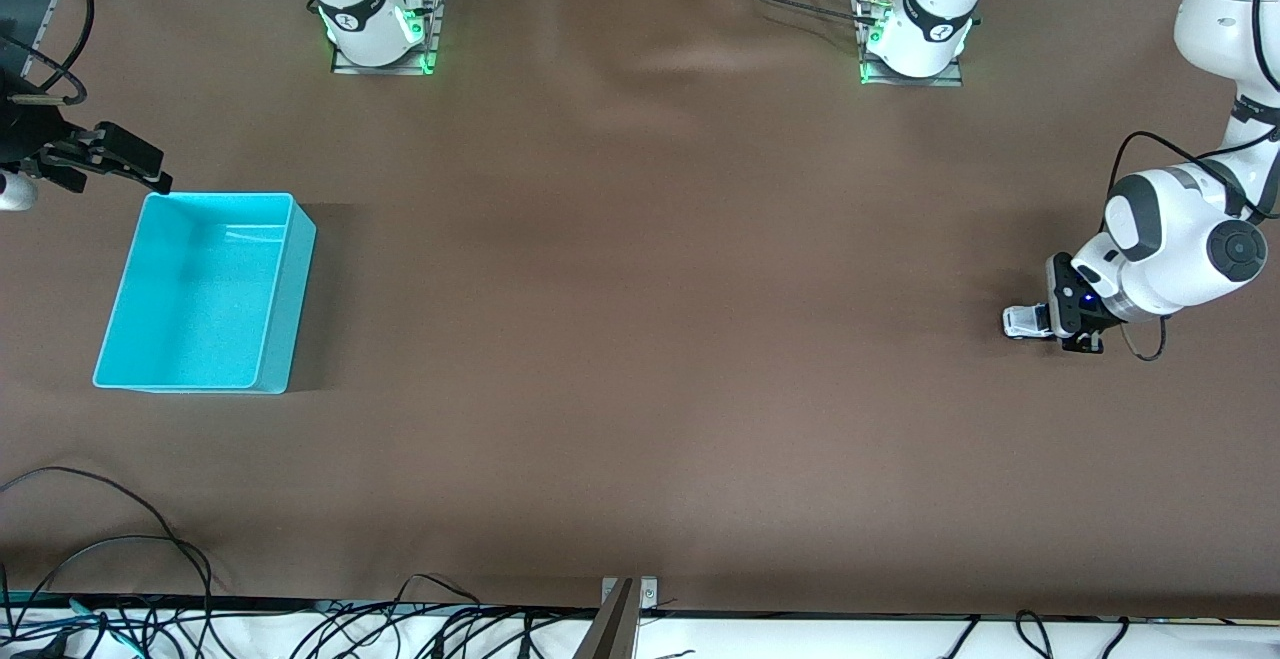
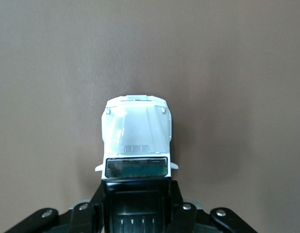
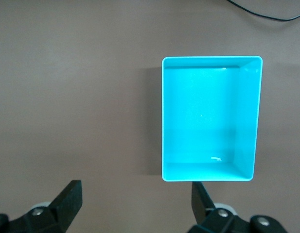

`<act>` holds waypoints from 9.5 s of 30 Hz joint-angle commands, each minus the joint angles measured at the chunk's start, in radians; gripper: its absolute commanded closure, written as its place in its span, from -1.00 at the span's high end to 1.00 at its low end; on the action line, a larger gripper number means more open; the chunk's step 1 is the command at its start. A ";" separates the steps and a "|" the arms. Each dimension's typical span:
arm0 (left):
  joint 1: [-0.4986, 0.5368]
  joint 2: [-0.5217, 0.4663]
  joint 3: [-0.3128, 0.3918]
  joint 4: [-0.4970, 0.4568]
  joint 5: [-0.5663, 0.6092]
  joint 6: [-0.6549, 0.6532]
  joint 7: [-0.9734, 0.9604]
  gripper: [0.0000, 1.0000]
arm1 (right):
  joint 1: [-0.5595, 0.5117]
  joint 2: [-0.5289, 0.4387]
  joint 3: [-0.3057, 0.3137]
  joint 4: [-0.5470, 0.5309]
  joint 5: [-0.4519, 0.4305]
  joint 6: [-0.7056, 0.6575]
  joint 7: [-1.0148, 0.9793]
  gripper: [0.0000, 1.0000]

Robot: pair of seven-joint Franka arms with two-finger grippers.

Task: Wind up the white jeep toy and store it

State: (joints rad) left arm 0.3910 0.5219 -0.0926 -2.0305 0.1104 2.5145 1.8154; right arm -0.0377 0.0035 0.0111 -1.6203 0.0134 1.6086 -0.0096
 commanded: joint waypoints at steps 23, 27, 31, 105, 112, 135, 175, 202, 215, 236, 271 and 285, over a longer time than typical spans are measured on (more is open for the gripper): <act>0.072 0.030 -0.004 0.023 0.011 0.000 0.099 -0.52 | -0.002 -0.020 0.003 -0.012 -0.015 -0.009 -0.003 1.00; 0.074 0.030 -0.004 0.024 0.011 0.000 0.099 -0.51 | -0.002 -0.020 0.001 -0.012 -0.015 -0.009 -0.003 1.00; 0.074 0.030 -0.006 0.026 0.005 0.000 0.099 0.19 | -0.002 -0.020 0.003 -0.012 -0.015 -0.009 -0.003 1.00; -0.357 -0.198 -0.033 0.708 -0.089 -1.148 -1.082 1.00 | -0.002 -0.020 0.003 -0.012 -0.015 -0.009 -0.001 1.00; -0.365 -0.204 -0.035 0.711 -0.089 -1.169 -1.099 1.00 | -0.002 -0.020 0.003 -0.012 -0.015 -0.009 -0.001 1.00; -0.489 -0.431 0.088 0.483 -0.084 -0.976 -1.380 1.00 | -0.002 -0.020 0.003 -0.012 -0.015 -0.009 -0.003 1.00; -0.334 -0.519 0.033 0.394 -0.090 -0.859 -1.584 1.00 | 0.166 0.093 0.102 -0.004 -0.007 0.069 0.003 1.00; -0.301 -0.497 0.039 0.428 -0.133 -0.878 -1.575 1.00 | 0.601 0.513 0.106 0.273 -0.026 0.273 -0.010 1.00; -0.284 -0.497 0.039 0.428 -0.132 -0.879 -1.573 1.00 | 0.673 0.601 0.106 0.275 -0.102 0.363 -0.378 1.00; -0.296 -0.497 0.031 0.428 -0.133 -0.924 -1.573 1.00 | 0.700 0.776 0.106 0.272 -0.185 0.554 -0.512 1.00; -0.297 -0.496 0.031 0.428 -0.135 -0.936 -1.578 1.00 | 0.728 0.903 0.106 0.270 -0.345 0.717 -0.606 -0.32; -0.294 -0.499 0.027 0.428 -0.130 -0.936 -1.579 1.00 | 0.711 0.853 0.106 0.272 -0.288 0.700 -0.586 -0.66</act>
State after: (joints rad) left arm 0.0919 0.0196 -0.0620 -1.6239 -0.0030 1.5979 0.2414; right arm 0.6823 0.8918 0.1162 -1.3614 -0.3106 2.3246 -0.6010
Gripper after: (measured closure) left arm 0.000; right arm 0.427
